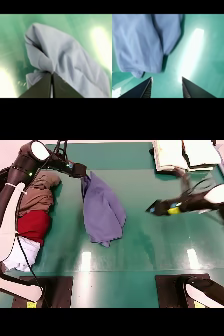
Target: Fold the shirts.
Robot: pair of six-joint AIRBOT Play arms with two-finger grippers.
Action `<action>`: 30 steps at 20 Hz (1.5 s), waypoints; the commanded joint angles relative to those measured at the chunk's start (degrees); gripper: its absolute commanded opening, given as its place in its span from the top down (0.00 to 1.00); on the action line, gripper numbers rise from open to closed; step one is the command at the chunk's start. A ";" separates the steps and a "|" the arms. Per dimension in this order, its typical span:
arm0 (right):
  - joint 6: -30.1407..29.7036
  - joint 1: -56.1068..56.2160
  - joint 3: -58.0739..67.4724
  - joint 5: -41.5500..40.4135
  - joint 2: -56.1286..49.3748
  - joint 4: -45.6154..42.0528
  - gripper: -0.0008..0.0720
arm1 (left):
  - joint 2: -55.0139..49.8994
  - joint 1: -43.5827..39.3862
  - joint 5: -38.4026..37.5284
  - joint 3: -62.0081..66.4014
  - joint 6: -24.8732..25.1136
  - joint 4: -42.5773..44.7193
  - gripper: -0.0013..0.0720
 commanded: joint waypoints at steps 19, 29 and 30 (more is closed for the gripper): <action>-1.92 10.01 16.17 -6.21 -15.15 -4.31 0.97 | 13.70 6.95 -3.10 0.94 -0.07 8.11 0.95; -1.68 -9.35 46.38 10.58 10.86 -15.26 0.97 | 46.12 12.33 5.92 1.03 0.44 7.67 0.95; -1.64 -10.91 48.85 11.10 12.66 -16.48 0.97 | 48.87 12.33 6.80 1.03 0.90 7.67 0.95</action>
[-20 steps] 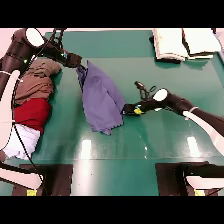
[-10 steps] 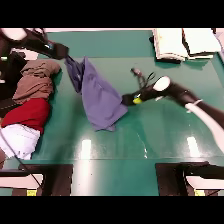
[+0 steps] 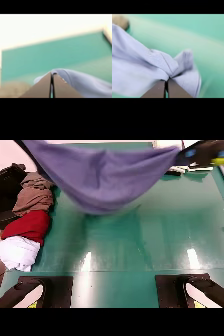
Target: Fold the shirts.
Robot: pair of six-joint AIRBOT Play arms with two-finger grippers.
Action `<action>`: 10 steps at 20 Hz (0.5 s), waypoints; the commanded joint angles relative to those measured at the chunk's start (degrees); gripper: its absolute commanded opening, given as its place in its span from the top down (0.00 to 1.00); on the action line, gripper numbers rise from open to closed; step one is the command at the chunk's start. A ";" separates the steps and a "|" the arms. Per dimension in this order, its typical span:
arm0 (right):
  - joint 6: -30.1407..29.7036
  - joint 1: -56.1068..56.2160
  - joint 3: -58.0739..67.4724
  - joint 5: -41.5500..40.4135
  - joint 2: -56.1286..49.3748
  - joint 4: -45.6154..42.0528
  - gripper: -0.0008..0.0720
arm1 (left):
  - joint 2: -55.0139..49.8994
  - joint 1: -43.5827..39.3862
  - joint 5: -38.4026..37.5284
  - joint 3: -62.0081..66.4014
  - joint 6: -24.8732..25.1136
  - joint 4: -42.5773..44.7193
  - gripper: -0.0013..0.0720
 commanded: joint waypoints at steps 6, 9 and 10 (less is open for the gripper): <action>1.18 -16.90 20.39 10.67 4.87 -5.42 0.97 | 13.33 0.35 5.70 -0.02 1.01 -0.37 0.95; 2.95 -17.94 21.24 18.14 -2.12 -4.31 0.97 | 6.14 0.35 -2.14 -0.04 1.01 -0.50 0.95; 3.67 -16.50 19.12 19.32 -4.52 -4.98 0.97 | 2.19 0.35 -6.05 -0.20 1.05 -1.07 0.95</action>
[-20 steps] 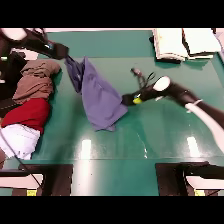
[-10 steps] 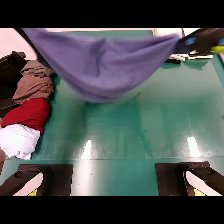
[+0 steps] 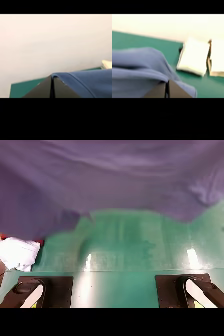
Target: Fold the shirts.
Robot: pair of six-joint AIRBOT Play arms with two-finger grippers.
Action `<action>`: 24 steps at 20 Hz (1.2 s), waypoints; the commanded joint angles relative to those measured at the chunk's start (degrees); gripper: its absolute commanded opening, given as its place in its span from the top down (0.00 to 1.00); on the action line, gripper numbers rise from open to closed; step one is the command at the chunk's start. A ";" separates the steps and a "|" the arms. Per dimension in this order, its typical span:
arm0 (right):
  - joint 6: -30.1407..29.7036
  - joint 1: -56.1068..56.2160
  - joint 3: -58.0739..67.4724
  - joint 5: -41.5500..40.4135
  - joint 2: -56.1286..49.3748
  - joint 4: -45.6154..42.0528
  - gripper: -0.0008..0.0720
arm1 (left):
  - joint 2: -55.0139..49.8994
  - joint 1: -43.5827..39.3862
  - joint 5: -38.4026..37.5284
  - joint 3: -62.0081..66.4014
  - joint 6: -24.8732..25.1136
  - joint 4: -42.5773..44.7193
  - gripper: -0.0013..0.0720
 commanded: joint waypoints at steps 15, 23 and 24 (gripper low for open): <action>3.63 11.08 -17.81 1.90 -32.76 -1.09 0.45 | -39.10 8.70 -16.33 -15.91 -2.43 -10.84 0.17; 2.40 10.93 -40.37 -2.75 -14.58 5.29 0.46 | -22.12 11.58 -11.89 -56.54 -0.15 -7.30 0.17; 2.40 10.93 -42.51 -3.93 -12.83 5.77 0.47 | -21.55 11.58 -10.51 -60.28 1.22 -9.07 0.16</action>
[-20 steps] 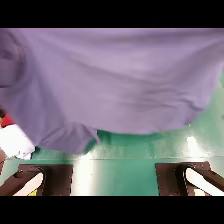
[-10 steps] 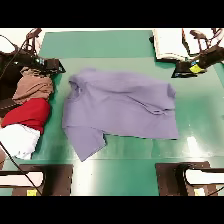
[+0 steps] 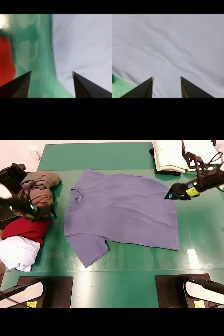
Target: Fold the shirts.
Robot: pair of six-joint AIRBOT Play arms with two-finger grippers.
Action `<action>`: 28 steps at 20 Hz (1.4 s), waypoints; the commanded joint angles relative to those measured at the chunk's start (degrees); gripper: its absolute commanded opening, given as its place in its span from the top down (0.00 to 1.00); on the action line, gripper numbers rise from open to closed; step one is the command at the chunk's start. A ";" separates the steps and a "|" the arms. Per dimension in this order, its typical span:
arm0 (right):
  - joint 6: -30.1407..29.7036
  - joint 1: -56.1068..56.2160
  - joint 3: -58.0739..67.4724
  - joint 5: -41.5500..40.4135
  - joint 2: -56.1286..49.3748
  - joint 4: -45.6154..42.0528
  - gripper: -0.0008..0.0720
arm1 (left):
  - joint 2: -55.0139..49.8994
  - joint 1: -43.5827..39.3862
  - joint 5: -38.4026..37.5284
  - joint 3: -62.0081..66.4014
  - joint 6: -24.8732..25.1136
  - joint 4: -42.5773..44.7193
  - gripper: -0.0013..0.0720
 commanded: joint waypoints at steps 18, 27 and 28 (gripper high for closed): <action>-0.28 -19.74 -26.43 3.93 16.92 -5.64 0.39 | 5.18 -11.67 10.34 -11.65 5.31 -13.11 0.95; -6.78 -38.69 -49.75 -5.29 16.06 -2.25 0.37 | 5.18 -11.69 10.08 -10.47 5.11 -13.35 0.95; -7.23 -37.99 -50.12 -6.29 14.27 -0.02 0.37 | 5.18 -11.67 10.03 -10.47 5.11 -13.38 0.95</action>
